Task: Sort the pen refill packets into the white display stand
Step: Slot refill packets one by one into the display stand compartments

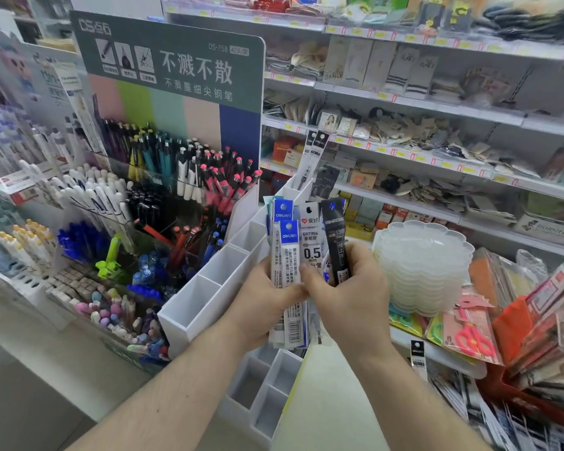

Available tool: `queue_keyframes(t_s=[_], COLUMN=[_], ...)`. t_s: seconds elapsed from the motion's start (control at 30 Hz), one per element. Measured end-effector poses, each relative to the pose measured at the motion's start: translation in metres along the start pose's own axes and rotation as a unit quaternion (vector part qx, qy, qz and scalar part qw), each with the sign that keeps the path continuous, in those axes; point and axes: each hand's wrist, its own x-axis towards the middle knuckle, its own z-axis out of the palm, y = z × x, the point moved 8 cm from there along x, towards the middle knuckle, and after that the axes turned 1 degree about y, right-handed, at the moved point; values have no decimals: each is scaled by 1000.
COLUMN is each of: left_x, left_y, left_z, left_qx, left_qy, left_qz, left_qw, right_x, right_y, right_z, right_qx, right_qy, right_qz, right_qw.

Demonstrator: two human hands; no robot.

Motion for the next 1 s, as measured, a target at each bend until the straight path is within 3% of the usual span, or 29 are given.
queue_keyframes(t_s=[0.13, 0.33, 0.4, 0.53, 0.73, 0.9, 1.0], left_x=[1, 2, 1, 2, 2, 1, 0], left_y=[-4, -3, -3, -5, -7, -5, -4], left_z=[-3, 0, -3, -10, -11, -13, -13], left_qx=[-4, -14, -10, 1, 2, 4, -4], left_qy=[4, -22, -14, 16, 17, 40, 43], left_qz=[0, 11, 9, 10, 6, 18, 21], left_qw=[1000, 1000, 1000, 1000, 1000, 999, 999], right_x=[-1, 4, 6, 4, -2, 0, 6], right_y=[-4, 6, 6, 19, 43, 56, 67], right_z=[13, 27, 27, 27, 23, 10, -4], right_qx=[-49, -14, 51, 273, 422, 397, 326], right_qy=[-43, -99, -104, -114, -130, -78, -32], right_qz=[0, 91, 118, 247, 350, 359, 340], right_qw=[998, 991, 986, 923, 826, 841, 882])
